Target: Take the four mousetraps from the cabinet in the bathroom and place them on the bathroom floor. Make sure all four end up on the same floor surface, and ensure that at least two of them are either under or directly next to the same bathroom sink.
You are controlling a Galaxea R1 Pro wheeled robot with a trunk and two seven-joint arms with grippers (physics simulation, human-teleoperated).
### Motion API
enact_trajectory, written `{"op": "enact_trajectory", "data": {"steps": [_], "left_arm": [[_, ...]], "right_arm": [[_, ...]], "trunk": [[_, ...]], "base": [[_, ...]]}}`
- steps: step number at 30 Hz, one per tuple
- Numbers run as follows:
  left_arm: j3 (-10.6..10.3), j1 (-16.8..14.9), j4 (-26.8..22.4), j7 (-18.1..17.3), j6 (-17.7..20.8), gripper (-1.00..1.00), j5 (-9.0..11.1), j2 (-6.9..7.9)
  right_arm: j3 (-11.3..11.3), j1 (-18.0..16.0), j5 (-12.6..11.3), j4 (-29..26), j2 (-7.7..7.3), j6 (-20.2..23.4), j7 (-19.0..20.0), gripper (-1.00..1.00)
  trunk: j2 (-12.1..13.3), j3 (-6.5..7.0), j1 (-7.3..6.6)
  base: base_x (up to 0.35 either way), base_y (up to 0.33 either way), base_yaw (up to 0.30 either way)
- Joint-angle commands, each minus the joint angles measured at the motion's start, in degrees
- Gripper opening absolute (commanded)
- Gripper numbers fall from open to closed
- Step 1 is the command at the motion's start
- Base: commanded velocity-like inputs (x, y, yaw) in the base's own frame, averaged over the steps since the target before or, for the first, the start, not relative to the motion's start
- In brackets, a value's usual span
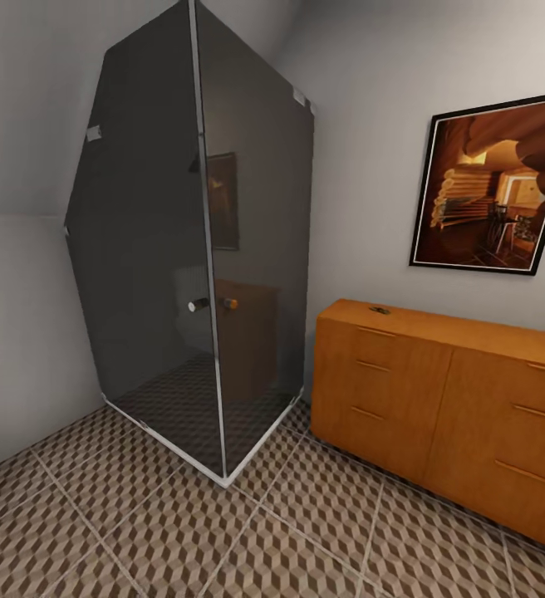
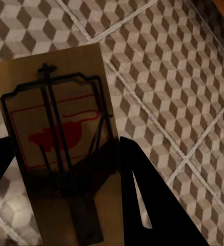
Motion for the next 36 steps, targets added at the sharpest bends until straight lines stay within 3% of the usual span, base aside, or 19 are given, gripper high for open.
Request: {"op": "enact_trajectory", "data": {"steps": [1,3,7,36], "left_arm": [[-0.47,-0.12,-0.28,0.34,-0.48,-1.0,0.2,0.02],[-0.47,-0.12,-0.28,0.35,-0.47,-1.0,0.23,0.01],[-0.48,-0.12,-0.28,0.36,-0.45,-1.0,0.22,0.01],[-0.47,-0.13,-0.28,0.35,-0.47,-1.0,0.24,0.0]], "right_arm": [[1.35,-0.03,0.59,-0.02,0.08,-0.02,-0.27,-1.0],[2.63,-0.03,1.81,-0.15,0.17,-0.23,-0.14,-1.0],[3.12,-0.03,2.11,-0.02,0.1,-0.1,0.18,-1.0],[3.23,-0.03,1.92,0.39,0.78,0.47,-0.17,-1.0]], "trunk": [[-0.04,-0.07,0.0],[-0.04,-0.07,0.0],[-0.04,-0.08,0.0],[-0.04,-2.22,0.0]], "base": [[0.0,0.0,0.012],[0.0,0.0,0.006],[0.0,0.0,0.003],[0.0,0.0,0.165]]}}
